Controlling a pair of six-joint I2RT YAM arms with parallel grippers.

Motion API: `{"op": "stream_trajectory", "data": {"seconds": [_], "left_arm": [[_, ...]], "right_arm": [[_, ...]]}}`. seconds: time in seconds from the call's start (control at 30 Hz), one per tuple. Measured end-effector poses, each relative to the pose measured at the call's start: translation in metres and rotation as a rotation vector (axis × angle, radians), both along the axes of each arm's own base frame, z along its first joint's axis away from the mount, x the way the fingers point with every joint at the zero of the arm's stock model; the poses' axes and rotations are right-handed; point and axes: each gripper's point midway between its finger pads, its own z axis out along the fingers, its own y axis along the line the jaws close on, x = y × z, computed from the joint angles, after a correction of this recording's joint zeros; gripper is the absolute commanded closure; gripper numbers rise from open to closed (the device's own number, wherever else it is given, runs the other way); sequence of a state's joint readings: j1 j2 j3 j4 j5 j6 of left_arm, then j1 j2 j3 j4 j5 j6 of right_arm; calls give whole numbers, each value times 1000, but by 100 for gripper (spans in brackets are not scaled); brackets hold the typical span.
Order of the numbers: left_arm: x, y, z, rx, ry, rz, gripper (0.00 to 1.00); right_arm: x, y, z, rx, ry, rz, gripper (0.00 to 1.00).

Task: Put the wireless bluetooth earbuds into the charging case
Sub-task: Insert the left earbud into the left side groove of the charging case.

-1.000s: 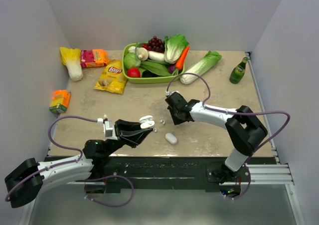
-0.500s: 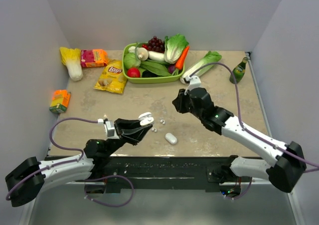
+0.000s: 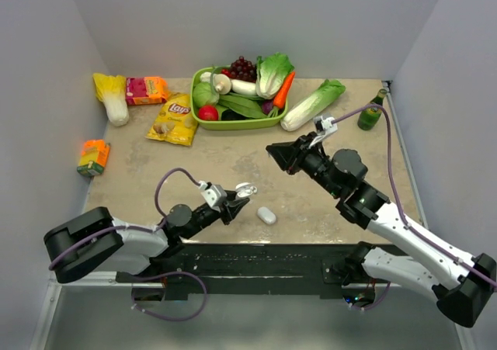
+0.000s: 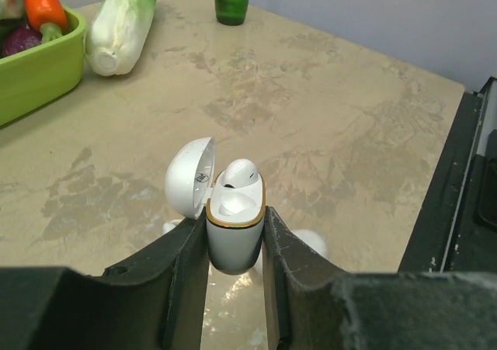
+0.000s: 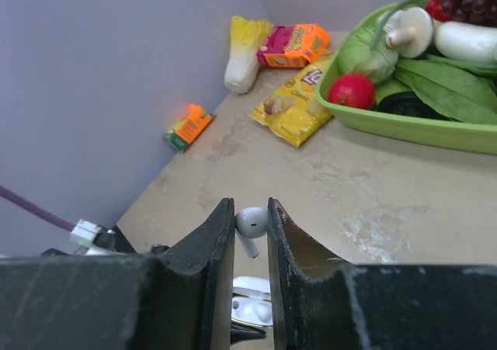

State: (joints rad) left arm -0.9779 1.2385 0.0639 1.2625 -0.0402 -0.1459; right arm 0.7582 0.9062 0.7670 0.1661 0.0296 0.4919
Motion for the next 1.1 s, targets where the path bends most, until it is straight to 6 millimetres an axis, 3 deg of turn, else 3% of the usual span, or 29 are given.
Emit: {"op": "stream_trajectory", "data": {"seconds": [0.1,0.73,1.1], "left_arm": [[8,-10,4,18,-21,2,100],[33,-54,132,-184,-264,-49,100],[40,-70,171,-253,-303,-66,100]], "right_arm": [[-7,0,18,50,-45,27,100],[-30,0,58,190,-135,111,100],[-32,-2,77,234,-193,115,100]]}}
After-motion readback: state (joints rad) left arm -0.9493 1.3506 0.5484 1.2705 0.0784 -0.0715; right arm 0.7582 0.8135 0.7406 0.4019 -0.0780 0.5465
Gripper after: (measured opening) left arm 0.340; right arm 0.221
